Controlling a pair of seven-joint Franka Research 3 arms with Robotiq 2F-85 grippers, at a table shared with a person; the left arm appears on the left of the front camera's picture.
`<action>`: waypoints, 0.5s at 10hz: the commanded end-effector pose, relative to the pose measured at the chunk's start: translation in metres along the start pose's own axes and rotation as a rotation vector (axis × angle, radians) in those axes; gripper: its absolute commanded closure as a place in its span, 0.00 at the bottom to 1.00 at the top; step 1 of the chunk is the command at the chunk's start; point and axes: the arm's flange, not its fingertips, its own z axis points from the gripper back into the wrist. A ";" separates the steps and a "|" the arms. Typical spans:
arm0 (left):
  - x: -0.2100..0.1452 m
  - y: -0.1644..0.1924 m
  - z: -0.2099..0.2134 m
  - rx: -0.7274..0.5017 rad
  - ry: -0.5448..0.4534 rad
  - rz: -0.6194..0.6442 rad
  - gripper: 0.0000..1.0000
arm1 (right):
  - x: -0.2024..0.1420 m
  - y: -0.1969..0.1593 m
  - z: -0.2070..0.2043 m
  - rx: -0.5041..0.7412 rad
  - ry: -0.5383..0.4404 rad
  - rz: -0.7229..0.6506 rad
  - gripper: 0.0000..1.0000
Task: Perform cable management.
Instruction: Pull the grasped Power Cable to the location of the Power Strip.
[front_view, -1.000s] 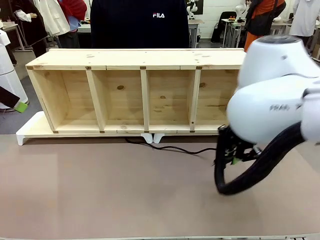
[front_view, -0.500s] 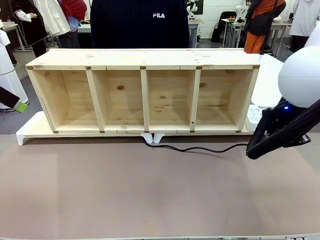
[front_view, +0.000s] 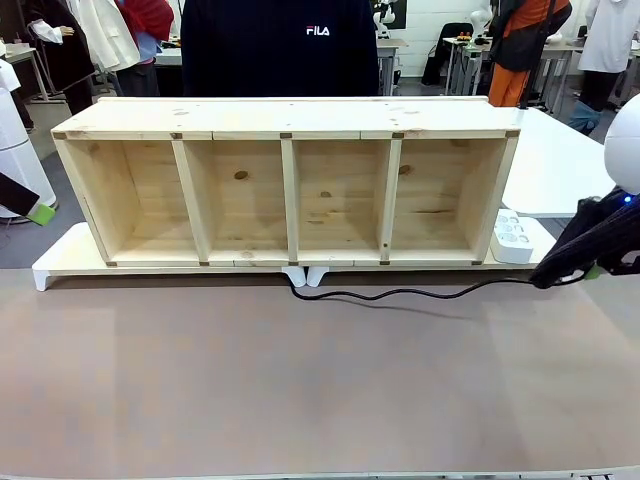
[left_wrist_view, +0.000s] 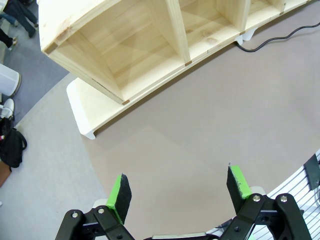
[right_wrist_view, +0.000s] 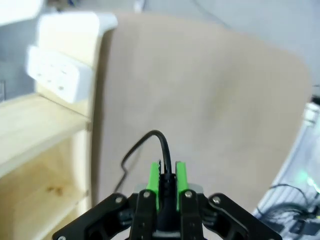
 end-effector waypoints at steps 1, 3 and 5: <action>0.001 0.000 0.000 -0.004 -0.003 -0.001 0.00 | 0.015 0.025 -0.002 0.077 0.024 -0.061 0.84; 0.001 0.000 0.000 -0.004 -0.003 -0.001 0.00 | 0.022 0.049 0.002 0.136 0.069 -0.081 0.84; 0.001 0.000 0.000 -0.004 -0.003 -0.001 0.00 | 0.027 0.071 0.009 0.176 0.086 -0.105 0.84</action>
